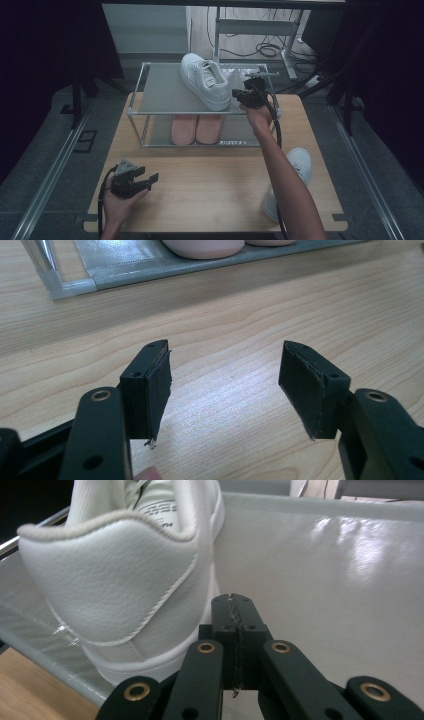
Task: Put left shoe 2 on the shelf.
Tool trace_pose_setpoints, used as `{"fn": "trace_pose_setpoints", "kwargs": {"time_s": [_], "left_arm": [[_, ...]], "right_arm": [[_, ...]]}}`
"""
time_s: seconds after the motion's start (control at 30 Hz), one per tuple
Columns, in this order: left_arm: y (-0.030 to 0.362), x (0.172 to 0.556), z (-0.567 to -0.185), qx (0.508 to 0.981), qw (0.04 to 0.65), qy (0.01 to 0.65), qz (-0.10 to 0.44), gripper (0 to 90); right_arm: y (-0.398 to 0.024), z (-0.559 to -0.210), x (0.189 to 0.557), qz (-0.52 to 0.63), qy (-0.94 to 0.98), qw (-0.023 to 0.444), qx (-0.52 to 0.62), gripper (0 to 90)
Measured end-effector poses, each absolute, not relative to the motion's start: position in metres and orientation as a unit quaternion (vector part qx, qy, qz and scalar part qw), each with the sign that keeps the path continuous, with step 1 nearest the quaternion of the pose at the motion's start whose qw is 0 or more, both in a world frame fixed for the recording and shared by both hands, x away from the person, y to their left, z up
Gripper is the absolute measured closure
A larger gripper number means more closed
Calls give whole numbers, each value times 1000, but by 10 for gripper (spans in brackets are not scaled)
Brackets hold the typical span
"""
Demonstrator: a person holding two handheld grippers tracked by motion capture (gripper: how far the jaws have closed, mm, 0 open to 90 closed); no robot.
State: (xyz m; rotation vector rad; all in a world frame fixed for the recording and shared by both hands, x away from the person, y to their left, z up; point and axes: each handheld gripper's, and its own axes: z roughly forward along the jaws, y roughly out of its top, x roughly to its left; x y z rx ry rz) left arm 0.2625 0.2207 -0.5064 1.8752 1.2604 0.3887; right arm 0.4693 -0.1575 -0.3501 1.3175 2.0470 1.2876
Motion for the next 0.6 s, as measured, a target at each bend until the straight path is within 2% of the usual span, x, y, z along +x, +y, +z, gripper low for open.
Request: {"fn": "trace_pose_setpoints", "kwargs": {"time_s": [0.6], "left_arm": [[221, 262, -506, 746, 411, 501, 155, 380]], "right_arm": [[-142, -350, 462, 485, 721, 168, 465, 898]]}}
